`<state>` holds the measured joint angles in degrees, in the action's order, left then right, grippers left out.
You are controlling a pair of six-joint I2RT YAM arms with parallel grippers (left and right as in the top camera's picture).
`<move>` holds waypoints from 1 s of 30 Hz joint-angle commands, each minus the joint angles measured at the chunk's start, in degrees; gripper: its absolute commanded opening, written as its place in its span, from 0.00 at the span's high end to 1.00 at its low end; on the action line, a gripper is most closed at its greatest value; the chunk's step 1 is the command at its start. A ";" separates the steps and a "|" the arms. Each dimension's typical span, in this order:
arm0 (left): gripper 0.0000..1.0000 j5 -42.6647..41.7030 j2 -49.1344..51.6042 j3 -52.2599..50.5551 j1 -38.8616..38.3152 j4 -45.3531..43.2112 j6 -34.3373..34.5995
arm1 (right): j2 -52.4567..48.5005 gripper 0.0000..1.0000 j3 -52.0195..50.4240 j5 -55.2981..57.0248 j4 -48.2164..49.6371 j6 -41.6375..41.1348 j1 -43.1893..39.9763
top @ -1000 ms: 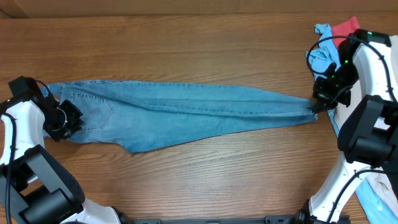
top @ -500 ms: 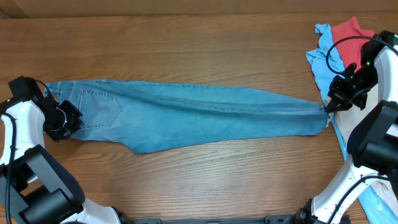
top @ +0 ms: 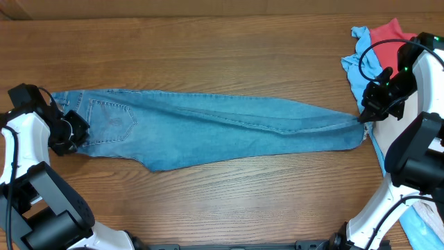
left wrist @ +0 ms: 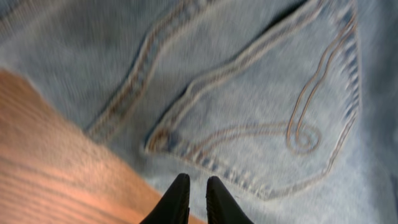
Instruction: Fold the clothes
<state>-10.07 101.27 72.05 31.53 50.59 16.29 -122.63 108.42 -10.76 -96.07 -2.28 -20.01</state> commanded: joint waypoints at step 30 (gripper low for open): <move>0.95 10.01 0.28 1.09 -0.04 -8.94 7.06 | 2.08 0.96 7.32 1.62 12.09 -6.97 0.02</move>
<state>-2.04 101.27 72.05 31.53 42.37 19.88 -122.21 114.04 -12.38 -84.93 -6.11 -19.84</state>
